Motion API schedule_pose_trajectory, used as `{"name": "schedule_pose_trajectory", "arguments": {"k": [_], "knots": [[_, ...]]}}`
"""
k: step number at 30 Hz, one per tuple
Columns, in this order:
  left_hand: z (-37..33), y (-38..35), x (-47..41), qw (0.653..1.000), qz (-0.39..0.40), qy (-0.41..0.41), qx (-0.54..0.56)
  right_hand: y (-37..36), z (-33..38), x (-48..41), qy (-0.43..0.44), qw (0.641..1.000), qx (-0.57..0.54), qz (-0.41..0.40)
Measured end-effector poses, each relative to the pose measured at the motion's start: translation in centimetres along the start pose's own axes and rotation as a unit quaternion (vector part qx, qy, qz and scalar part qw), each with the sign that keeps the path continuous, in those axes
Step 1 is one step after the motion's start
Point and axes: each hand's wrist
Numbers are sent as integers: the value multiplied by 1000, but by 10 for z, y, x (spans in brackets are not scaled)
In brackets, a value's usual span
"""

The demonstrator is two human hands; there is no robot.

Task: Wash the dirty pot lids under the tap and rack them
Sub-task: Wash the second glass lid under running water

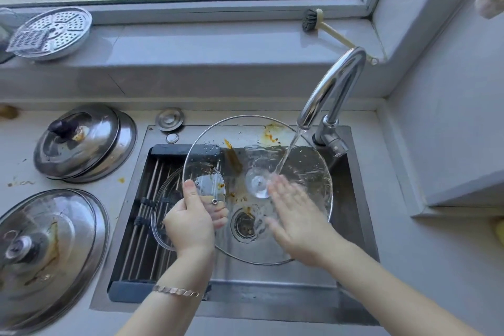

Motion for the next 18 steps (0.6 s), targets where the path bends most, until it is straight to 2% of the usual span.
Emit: {"name": "schedule_pose_trajectory", "arguments": {"k": [2, 3, 6, 7, 11, 15, 16, 18], "knots": [[1, 0, 1, 1000, 4, 6, 4, 6, -18, -12, -98, 995, 13, -1], [2, 0, 1, 1000, 6, 10, 2, 9, -19, -15, -105, 994, 14, -7], [5, -1, 6, 999, 27, 22, -14, 2, 1, -16, 7, 1000, -8, 16], [6, -1, 9, 999, 34, 23, -21, 1, 3, -17, 17, 1000, -10, 22], [7, -4, 17, 997, 59, 18, -36, 8, -16, -36, -113, 993, 3, -23], [7, -4, 16, 996, 72, 28, -36, -2, -2, -33, 2, 1000, -5, 3], [6, -3, 15, 996, 73, 28, -41, 0, -6, -35, -7, 1000, 1, 1], [6, 0, 13, 996, 74, 19, -55, 5, -20, -41, -97, 995, 25, -14]]}}
Point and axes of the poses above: each hand's wrist, its own x-axis away from the middle knuckle, its own y-axis out of the back of the hand, z = x × y, and after that the axes turned 9 degrees about -z, right-handed
